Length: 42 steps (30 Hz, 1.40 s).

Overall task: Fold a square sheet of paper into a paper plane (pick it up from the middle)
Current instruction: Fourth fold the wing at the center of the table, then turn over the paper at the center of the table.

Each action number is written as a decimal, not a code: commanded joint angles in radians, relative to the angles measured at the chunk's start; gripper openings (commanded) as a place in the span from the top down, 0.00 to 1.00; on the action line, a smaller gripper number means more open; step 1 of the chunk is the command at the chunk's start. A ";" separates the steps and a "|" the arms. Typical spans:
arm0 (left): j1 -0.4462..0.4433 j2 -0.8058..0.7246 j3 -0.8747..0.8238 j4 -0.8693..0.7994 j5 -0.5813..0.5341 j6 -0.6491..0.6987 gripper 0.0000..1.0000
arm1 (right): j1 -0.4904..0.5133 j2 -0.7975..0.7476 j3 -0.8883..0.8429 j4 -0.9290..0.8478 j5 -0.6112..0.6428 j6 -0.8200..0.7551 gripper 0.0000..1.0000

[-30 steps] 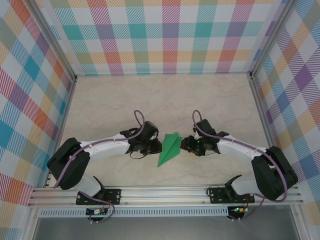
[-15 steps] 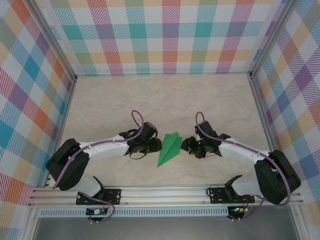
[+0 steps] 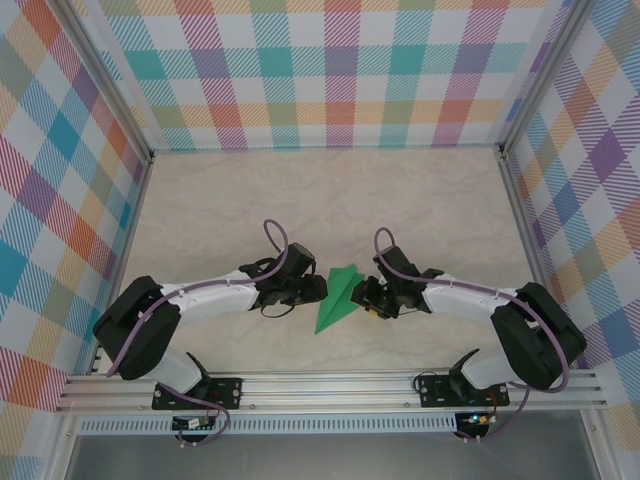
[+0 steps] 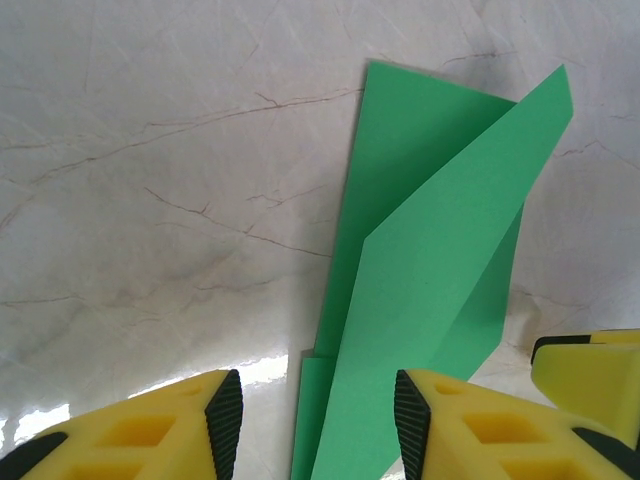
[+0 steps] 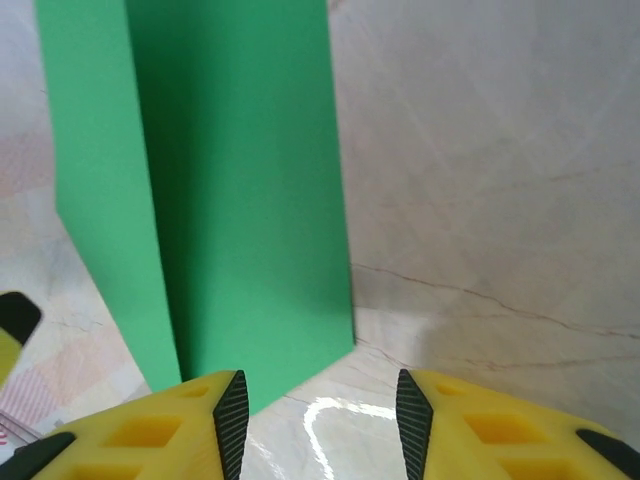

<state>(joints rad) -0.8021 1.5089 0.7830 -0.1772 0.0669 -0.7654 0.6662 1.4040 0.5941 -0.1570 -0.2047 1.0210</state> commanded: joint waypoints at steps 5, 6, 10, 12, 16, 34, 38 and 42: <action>0.013 0.012 -0.019 0.060 0.028 -0.007 0.52 | 0.010 0.014 -0.046 0.136 -0.025 0.054 0.54; 0.012 0.016 -0.019 0.065 0.033 -0.007 0.52 | 0.010 0.024 -0.045 0.144 -0.037 0.050 0.54; 0.013 0.037 -0.021 0.078 0.047 -0.007 0.52 | 0.012 0.065 -0.029 0.136 -0.041 0.056 0.54; 0.012 0.041 -0.023 0.074 0.039 -0.008 0.52 | 0.013 0.084 -0.027 0.134 -0.035 0.066 0.54; 0.012 0.055 -0.026 0.073 0.043 -0.003 0.52 | 0.025 0.090 -0.015 0.090 0.017 0.081 0.56; 0.002 0.109 -0.046 0.096 0.083 0.004 0.65 | 0.050 0.095 -0.020 0.247 -0.012 0.126 0.61; -0.001 0.122 -0.035 0.085 0.089 0.012 0.67 | 0.052 0.067 -0.033 0.261 -0.002 0.127 0.61; -0.004 0.124 -0.029 0.081 0.092 0.017 0.68 | 0.052 0.056 -0.035 0.271 -0.001 0.118 0.61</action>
<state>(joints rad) -0.8024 1.5959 0.7448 -0.1013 0.1215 -0.7650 0.6937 1.4567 0.5671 -0.0261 -0.1825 1.1374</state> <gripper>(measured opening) 0.322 0.388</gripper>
